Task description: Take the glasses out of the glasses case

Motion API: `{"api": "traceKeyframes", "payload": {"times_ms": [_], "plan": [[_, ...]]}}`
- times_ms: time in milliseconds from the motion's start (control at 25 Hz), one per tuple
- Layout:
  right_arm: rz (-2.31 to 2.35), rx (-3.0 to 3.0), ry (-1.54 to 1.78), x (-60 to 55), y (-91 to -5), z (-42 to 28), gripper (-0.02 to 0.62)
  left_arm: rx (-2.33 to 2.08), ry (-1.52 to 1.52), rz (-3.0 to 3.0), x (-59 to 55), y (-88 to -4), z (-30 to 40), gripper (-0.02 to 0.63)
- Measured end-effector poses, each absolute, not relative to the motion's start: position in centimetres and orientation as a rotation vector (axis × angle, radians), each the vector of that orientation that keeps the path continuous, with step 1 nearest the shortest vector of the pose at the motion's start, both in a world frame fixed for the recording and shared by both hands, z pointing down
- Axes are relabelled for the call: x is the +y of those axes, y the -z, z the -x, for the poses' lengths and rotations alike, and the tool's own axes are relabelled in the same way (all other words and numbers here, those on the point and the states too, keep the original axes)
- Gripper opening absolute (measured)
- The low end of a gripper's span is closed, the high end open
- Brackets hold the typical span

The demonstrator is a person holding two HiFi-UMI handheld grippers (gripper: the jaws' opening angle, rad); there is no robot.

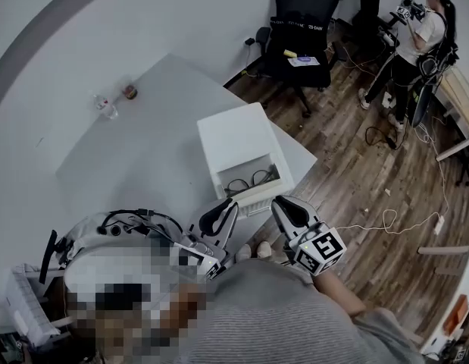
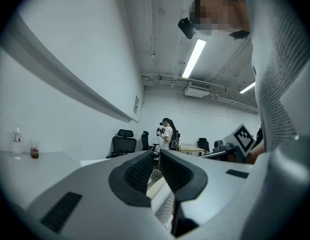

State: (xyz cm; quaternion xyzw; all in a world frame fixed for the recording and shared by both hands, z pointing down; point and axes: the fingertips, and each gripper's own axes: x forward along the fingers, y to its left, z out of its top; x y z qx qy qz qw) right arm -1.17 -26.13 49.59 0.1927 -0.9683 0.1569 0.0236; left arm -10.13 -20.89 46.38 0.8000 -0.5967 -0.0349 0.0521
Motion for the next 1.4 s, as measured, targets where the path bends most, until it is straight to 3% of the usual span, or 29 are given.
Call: {"api": "traceKeyframes", "payload": {"times_ms": [400,840,1400], "plan": [[-0.258,-2.87,-0.045,-26.1,-50.1,4.4,0.117,-1.807,0.118,-2.43,-20.7,-46.5,10.2,0.054],[0.002,-2.28,0.854,-26.4,-53.9,7.4,0.12,-1.87,0.223,-2.387,-20.1,-45.6,11.4,0.054],[0.174,-1.854,1.085,-26.8,-56.6,9.2,0.096,-1.952,0.329,-2.329,-19.0,-44.5,13.6,0.054]]}}
